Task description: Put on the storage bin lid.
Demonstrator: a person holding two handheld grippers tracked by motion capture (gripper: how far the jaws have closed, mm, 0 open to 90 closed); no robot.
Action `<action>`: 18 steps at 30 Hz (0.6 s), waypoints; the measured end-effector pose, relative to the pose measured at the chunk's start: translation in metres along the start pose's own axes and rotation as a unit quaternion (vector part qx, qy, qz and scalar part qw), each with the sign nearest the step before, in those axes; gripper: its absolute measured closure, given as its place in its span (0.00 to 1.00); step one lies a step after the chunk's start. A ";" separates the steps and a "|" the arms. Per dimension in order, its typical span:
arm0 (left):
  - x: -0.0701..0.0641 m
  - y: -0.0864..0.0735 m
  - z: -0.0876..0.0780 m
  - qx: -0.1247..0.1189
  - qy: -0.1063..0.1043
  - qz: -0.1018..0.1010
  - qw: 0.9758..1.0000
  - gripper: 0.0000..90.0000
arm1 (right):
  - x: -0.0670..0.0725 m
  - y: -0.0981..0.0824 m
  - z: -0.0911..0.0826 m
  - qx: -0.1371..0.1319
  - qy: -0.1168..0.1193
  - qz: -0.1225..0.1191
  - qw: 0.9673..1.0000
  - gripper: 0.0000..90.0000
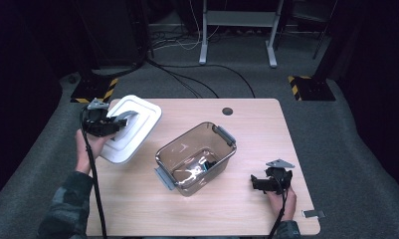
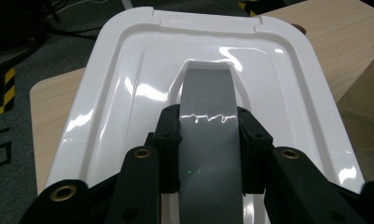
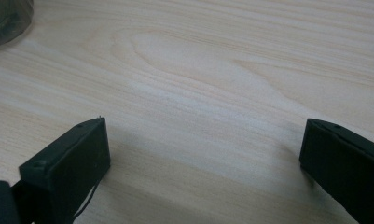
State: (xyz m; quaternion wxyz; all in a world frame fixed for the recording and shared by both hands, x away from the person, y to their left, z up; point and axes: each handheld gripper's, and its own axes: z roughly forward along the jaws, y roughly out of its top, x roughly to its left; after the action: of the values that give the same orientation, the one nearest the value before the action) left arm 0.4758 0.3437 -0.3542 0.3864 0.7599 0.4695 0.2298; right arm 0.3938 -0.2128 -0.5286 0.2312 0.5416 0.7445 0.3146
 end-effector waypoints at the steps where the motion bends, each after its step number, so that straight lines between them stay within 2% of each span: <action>1: 0.000 0.000 0.000 0.000 0.000 0.000 1.000 0.74 | 0.000 0.000 0.000 0.000 0.000 0.000 1.000 0.01; 5: -0.010 0.009 -0.003 -0.006 -0.013 0.008 1.000 0.74 | 0.000 0.000 0.000 0.000 0.000 0.000 1.000 0.01; 12: -0.025 0.019 -0.005 -0.003 -0.023 0.022 0.999 0.74 | 0.000 0.000 0.000 -0.001 0.001 0.002 1.000 0.01; 18: -0.033 0.028 -0.008 -0.005 -0.040 0.021 0.999 0.74 | 0.000 0.000 0.000 0.000 0.000 0.000 1.000 0.01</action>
State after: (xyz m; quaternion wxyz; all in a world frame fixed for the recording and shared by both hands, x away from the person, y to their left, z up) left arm 0.4701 0.3097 -0.3269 0.4036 0.7762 0.4367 0.2097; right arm 0.3938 -0.2127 -0.5286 0.2311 0.5415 0.7445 0.3147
